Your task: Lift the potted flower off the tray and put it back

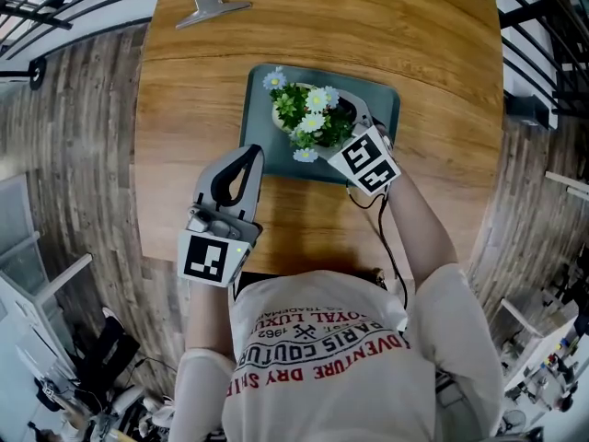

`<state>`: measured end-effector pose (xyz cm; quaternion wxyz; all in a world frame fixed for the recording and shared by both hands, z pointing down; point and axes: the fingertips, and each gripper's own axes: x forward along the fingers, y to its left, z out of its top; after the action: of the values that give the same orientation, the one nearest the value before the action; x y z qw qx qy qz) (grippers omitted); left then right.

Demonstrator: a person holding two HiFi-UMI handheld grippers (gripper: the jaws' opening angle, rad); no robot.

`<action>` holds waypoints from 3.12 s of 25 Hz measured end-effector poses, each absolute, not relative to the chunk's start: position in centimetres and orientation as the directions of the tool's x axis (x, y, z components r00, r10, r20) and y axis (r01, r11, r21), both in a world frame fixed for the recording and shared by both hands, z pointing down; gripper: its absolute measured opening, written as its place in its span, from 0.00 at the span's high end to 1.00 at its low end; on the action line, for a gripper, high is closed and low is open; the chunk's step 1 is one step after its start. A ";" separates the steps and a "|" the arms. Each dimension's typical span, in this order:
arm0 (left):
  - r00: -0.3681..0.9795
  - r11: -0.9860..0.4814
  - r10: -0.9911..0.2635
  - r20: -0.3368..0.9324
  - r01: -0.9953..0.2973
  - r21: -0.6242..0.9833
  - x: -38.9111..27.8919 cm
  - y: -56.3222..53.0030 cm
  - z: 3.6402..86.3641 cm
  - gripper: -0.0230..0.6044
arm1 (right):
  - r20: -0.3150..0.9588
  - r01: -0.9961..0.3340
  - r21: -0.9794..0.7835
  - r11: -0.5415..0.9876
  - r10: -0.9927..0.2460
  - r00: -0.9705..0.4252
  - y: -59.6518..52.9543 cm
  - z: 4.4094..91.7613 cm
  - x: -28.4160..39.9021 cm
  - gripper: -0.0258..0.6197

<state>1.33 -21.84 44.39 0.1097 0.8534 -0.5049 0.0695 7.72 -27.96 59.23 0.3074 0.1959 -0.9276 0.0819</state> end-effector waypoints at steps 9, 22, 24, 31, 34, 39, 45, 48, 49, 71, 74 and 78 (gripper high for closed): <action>0.517 -0.509 -0.829 0.213 -0.856 0.095 0.4 -19.4 41.6 0.94 | 0.530 -0.546 -0.018 0.838 -0.456 -0.716 -25.9 53.0 9.1 0.23; 0.619 -0.625 -0.780 0.095 -0.779 -0.050 -0.7 -16.6 34.9 0.94 | 0.405 -0.718 0.067 0.693 -0.676 -0.615 -20.5 40.7 12.0 0.23; 0.615 -0.621 -0.783 0.095 -0.782 -0.055 -0.8 -15.5 34.0 0.94 | 0.391 -0.739 0.058 0.671 -0.696 -0.602 -19.0 39.2 12.7 0.23; 0.609 -0.612 -0.791 0.065 -0.787 -0.075 -1.3 -15.6 31.3 0.94 | 0.289 -0.842 0.058 0.537 -0.816 -0.500 -17.7 34.2 16.4 0.23; 0.600 -0.602 -0.798 0.058 -0.794 -0.081 -1.6 -15.7 30.7 0.94 | 0.258 -0.869 0.056 0.491 -0.848 -0.463 -17.2 32.5 17.6 0.23; 0.596 -0.599 -0.801 0.062 -0.796 -0.082 -1.6 -15.5 30.3 0.94 | 0.230 -0.890 0.051 0.452 -0.873 -0.430 -16.1 30.7 18.8 0.23; 0.587 -0.589 -0.808 0.046 -0.804 -0.083 -0.7 -16.0 29.5 0.94 | 0.235 -0.888 0.063 0.456 -0.871 -0.431 -16.3 30.8 19.5 0.23; 0.582 -0.584 -0.812 0.046 -0.808 -0.072 -0.9 -16.5 29.6 0.94 | 0.244 -0.880 0.063 0.471 -0.862 -0.444 -16.9 31.3 19.0 0.23; 0.582 -0.583 -0.812 0.046 -0.809 -0.073 -0.8 -16.4 29.6 0.94 | 0.244 -0.877 0.064 0.477 -0.859 -0.450 -17.0 31.5 19.1 0.23; 0.562 -0.565 -0.825 0.067 -0.824 -0.049 2.5 -19.2 32.8 0.94 | 0.353 -0.683 0.082 0.726 -0.662 -0.661 -23.9 40.7 16.9 0.23; 0.551 -0.556 -0.829 0.096 -0.831 -0.033 1.9 -20.1 34.4 0.94 | 0.385 -0.643 0.063 0.763 -0.613 -0.690 -25.1 42.9 15.5 0.23; 0.526 -0.532 -0.839 0.138 -0.847 -0.007 1.8 -20.7 36.3 0.94 | 0.423 -0.585 0.047 0.810 -0.546 -0.723 -25.9 46.1 14.4 0.23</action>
<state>1.76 -20.67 36.34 0.0304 0.8731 -0.4826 0.0623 14.41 -25.86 46.05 0.2132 0.3049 -0.9271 0.0450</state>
